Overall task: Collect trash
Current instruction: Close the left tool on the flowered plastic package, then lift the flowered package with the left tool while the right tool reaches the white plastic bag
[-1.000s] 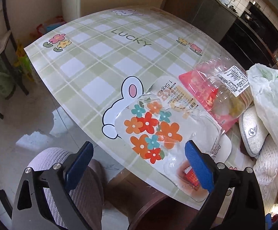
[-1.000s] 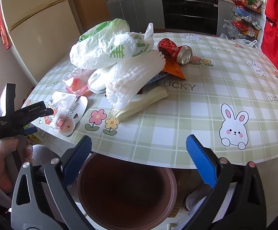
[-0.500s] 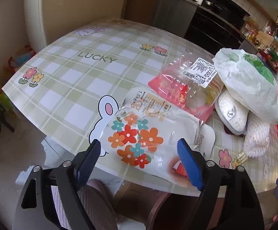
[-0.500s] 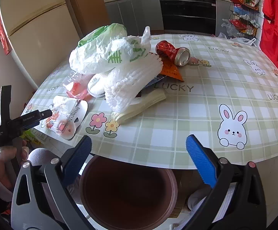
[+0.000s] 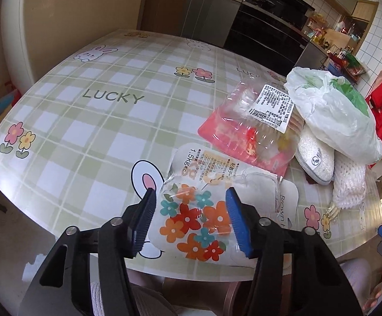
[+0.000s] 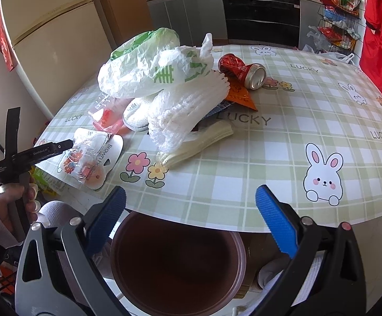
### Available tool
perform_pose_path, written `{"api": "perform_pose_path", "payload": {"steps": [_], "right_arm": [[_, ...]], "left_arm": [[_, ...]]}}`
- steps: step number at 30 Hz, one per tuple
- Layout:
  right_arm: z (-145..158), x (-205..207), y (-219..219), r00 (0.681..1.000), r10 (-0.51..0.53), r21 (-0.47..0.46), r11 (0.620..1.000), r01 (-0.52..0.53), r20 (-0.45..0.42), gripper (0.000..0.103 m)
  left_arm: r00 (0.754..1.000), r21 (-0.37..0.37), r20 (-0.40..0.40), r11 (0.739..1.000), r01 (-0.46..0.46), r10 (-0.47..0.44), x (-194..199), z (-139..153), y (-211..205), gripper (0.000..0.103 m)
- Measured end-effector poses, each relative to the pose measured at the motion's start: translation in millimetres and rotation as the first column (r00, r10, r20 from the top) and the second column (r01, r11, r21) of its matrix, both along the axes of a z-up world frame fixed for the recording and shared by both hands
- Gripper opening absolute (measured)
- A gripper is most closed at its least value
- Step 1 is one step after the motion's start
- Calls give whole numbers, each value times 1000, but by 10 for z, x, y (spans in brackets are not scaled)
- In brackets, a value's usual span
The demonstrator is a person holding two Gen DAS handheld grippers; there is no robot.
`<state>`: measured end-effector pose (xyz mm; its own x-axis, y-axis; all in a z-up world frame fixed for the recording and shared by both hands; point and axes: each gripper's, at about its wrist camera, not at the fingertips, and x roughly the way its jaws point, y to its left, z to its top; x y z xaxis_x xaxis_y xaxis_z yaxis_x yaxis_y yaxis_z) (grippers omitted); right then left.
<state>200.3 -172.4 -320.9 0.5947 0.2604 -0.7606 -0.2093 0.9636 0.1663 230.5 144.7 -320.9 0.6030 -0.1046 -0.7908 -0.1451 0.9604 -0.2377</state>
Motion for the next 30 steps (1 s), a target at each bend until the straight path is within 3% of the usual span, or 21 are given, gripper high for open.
{"api": "perform_pose_path", "payload": {"steps": [2,8,28,29,30], "right_arm": [[-2,5,-4,1000,-2,-2,1000,2,-2,97],[-21,16,-2,1000,-3,1,1000,3,-13,97],[-38,20,17,1000,3,4,1000,-3,-19,97],[-36,23,8,1000,1,5,1000,-1,-20,97],[-28,28,4,1000,1,0,1000,-1,-17,97]], "left_arm": [[1000,2,-12,1000,2,-1,28,-53,4,37],[1000,-21,9,1000,3,-3,4,-83,27,28],[1000,21,-1,1000,10,-10,136,-53,-55,28],[1000,31,8,999,15,-16,129,-43,-58,17],[1000,39,19,999,19,-20,119,-26,-59,17]]}}
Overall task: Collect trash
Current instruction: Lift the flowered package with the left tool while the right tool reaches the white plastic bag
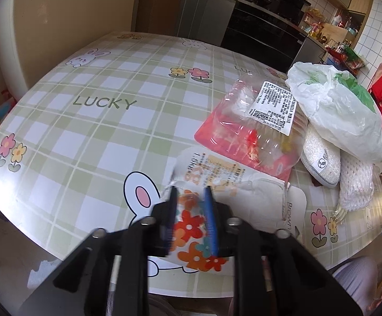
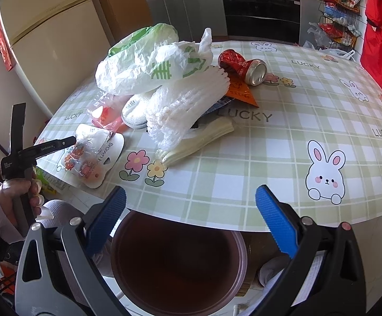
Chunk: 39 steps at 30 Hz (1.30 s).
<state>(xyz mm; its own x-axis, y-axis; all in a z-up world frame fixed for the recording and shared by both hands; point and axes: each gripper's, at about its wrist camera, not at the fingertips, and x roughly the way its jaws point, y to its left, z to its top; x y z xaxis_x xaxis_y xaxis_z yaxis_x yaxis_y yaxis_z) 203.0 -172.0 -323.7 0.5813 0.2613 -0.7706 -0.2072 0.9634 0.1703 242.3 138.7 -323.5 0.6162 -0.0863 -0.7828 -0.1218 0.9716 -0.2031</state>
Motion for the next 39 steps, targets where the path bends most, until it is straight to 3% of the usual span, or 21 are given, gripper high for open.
{"api": "perform_pose_path", "payload": {"steps": [4,9,12,15,18,22,25,28,30,34,37,39], "right_arm": [[142,57,10,998,17,-51,999,-14,55,97],[458,300,129,983,66,-103,994,-48,172,97],[528,498,280,967,120,-178,981,-80,224,97],[464,719,435,961,167,-253,961,-109,220,97],[428,836,545,958,191,-321,940,-116,215,97],[493,856,616,952,214,-310,941,-140,219,97],[486,885,662,950,225,-315,937,-151,215,97],[461,903,679,953,220,-304,941,-150,210,97],[452,914,697,953,221,-293,943,-156,206,97],[416,917,721,952,229,-291,942,-165,201,97],[413,921,693,953,226,-275,947,-166,202,97],[411,929,659,954,221,-269,949,-163,202,97]], "left_arm": [[1000,-22,28,1000,0,1,-56,61,45,14],[997,-25,81,1000,-16,18,-156,234,122,0],[993,-23,118,1000,-10,12,-211,369,150,0],[992,-20,128,1000,-2,5,-229,427,152,0],[996,-54,91,998,-15,20,-237,397,199,0],[999,-144,-6,988,-48,47,-293,250,258,0],[995,-164,-47,981,-99,93,-282,140,235,11],[980,-214,-95,958,-192,175,-236,55,224,26],[960,-263,-135,926,-272,243,-201,12,219,35],[921,-265,-153,883,-387,358,-125,29,209,35],[873,-272,-189,830,-486,449,-81,3,271,35],[861,-248,-203,826,-507,467,-24,-6,254,35]]}}
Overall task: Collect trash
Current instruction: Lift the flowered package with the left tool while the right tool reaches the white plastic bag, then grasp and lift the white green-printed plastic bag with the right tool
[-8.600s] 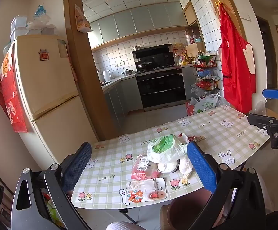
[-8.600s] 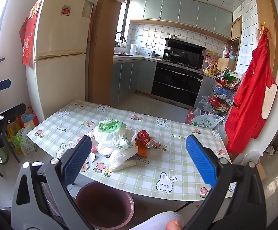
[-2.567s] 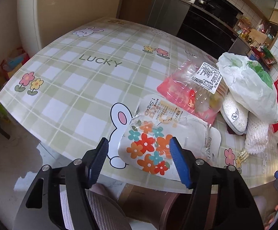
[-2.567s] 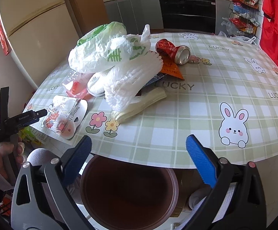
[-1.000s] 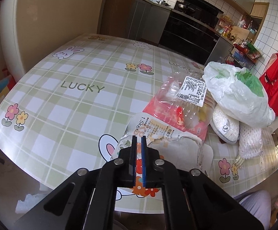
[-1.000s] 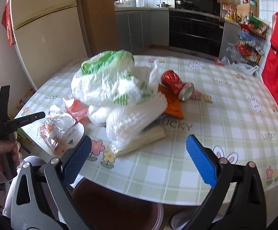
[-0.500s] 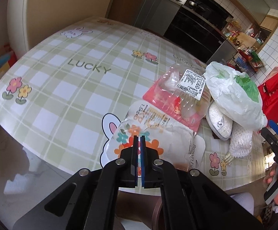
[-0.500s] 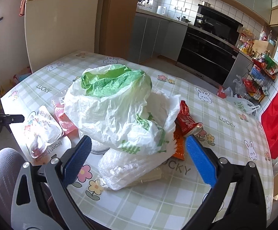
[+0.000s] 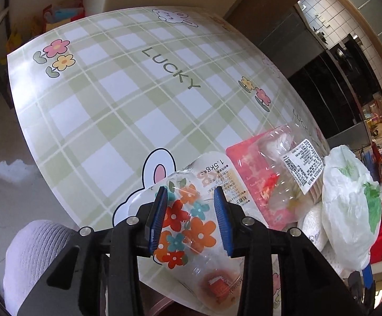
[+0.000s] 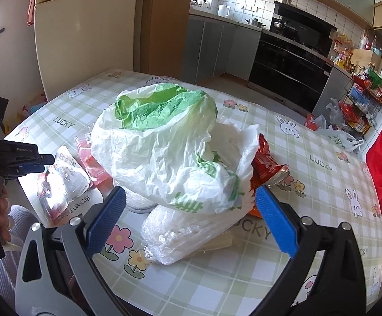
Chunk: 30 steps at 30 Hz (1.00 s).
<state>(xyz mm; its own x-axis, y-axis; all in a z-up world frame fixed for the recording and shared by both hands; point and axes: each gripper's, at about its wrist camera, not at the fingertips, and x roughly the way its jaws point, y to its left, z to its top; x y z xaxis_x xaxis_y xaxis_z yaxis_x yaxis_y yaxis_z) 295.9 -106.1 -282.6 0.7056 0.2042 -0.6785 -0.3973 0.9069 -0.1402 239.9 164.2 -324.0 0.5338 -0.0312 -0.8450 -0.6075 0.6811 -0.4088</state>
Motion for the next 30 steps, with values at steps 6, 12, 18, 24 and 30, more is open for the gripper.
{"api": "perform_pose_path", "payload": {"steps": [6,12,18,24,30], "right_arm": [[10,52,-80,1000,-20,18,1000,20,8,97],[33,79,22,998,31,-54,998,-28,60,97],[-37,226,143,996,71,-123,990,-65,52,97],[-13,366,142,992,114,-14,993,-115,-57,41],[286,241,1,994,109,118,987,-110,14,30]], "left_arm": [[998,105,-15,992,66,-64,94,-2,-182,17],[993,134,58,986,98,-107,37,91,7,7],[978,200,132,971,131,-159,-94,358,168,7],[957,247,218,959,136,-192,-280,695,217,7],[927,269,301,952,142,-224,-452,1020,173,7]]}}
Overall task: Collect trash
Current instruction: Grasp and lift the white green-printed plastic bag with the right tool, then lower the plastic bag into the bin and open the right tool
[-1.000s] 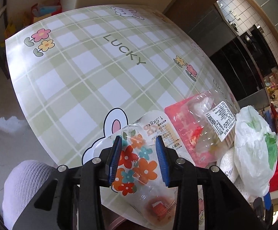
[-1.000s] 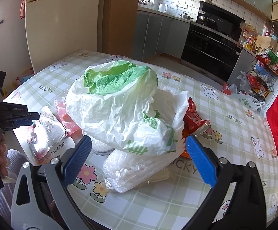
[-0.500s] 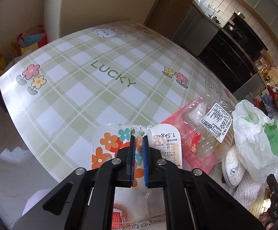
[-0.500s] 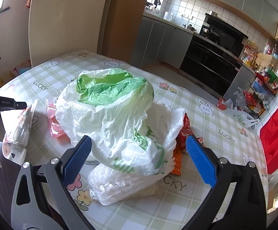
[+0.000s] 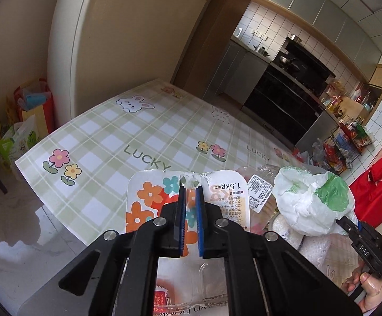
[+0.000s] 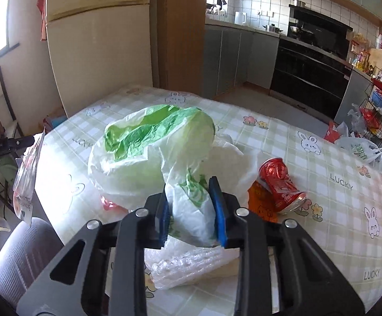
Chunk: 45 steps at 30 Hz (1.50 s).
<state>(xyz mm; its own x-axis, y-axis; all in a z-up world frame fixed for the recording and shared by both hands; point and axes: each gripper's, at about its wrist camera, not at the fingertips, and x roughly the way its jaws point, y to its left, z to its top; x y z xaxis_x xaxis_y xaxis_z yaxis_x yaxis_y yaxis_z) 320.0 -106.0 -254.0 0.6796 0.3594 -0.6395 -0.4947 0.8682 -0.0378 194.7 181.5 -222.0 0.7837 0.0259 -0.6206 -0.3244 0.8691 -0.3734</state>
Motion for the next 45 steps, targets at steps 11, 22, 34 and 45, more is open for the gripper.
{"api": "perform_pose_path", "payload": {"steps": [11,22,34,45], "right_arm": [[756,-489,-345,988,-57,155,987,35,142,30],[1010,-1421,-758,984,-34,145,989,9,174,30],[978,-2191,-983,990,-11,101,995,-3,141,30],[657,-2288,-801,998,61,34,998,-61,-10,30]], "left_arm": [[990,32,113,996,79,-82,-252,468,-265,7],[975,48,174,990,130,-136,-580,777,-491,7],[951,70,244,981,178,-190,-1019,1075,-749,7],[948,57,235,976,208,-216,-1068,1036,-828,7]]}}
